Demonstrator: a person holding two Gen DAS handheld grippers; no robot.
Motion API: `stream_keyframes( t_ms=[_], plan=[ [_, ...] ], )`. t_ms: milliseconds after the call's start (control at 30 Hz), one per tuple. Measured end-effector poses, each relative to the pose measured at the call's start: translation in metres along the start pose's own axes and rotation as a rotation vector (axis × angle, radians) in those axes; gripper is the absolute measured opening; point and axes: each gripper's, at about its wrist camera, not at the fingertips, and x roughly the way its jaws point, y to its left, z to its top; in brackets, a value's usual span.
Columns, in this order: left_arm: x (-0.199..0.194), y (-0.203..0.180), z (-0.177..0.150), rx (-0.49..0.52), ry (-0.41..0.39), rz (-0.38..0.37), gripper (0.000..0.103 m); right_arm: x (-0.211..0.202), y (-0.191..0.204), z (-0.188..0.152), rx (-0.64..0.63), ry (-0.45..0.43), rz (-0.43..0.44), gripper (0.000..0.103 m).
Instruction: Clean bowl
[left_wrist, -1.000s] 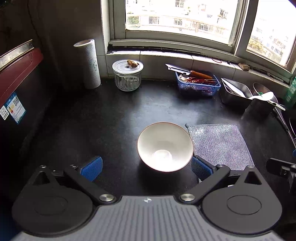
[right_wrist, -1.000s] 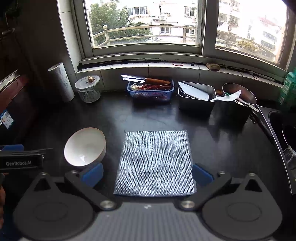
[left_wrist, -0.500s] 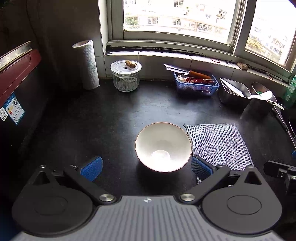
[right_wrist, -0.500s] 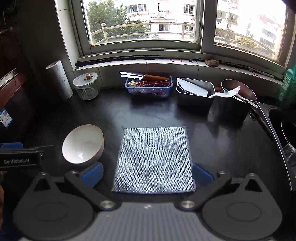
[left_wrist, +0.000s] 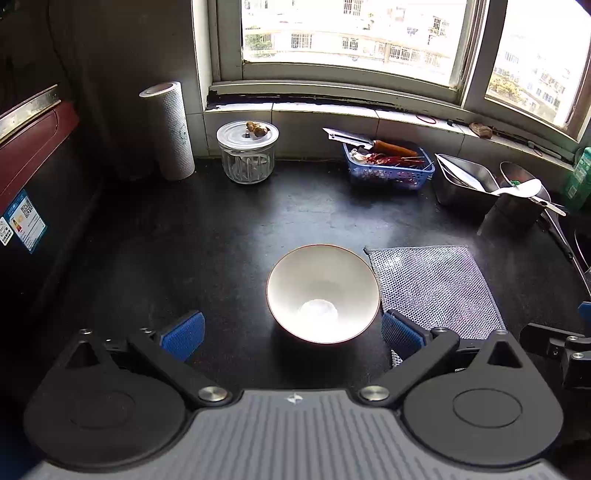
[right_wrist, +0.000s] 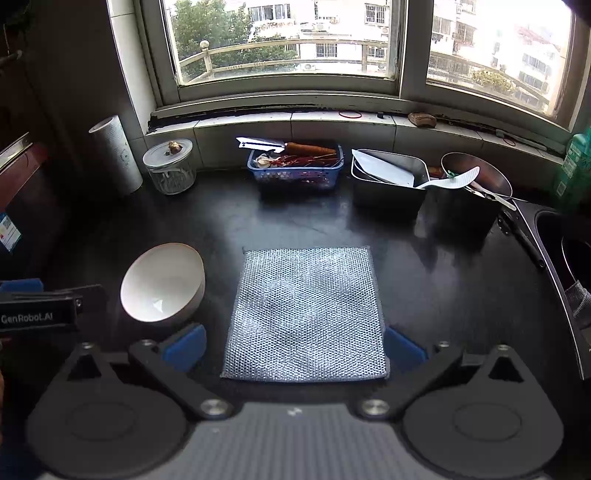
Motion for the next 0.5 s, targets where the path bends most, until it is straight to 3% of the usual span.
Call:
stream_keyframes(
  t_ms=[500],
  plan=[
    [-0.0008,-0.0034,0.0002,0.017,-0.001,-0.005,0.103,0.0056,0.0013,-0.0008,-0.009,0.027,-0.011,0.103]
  ],
)
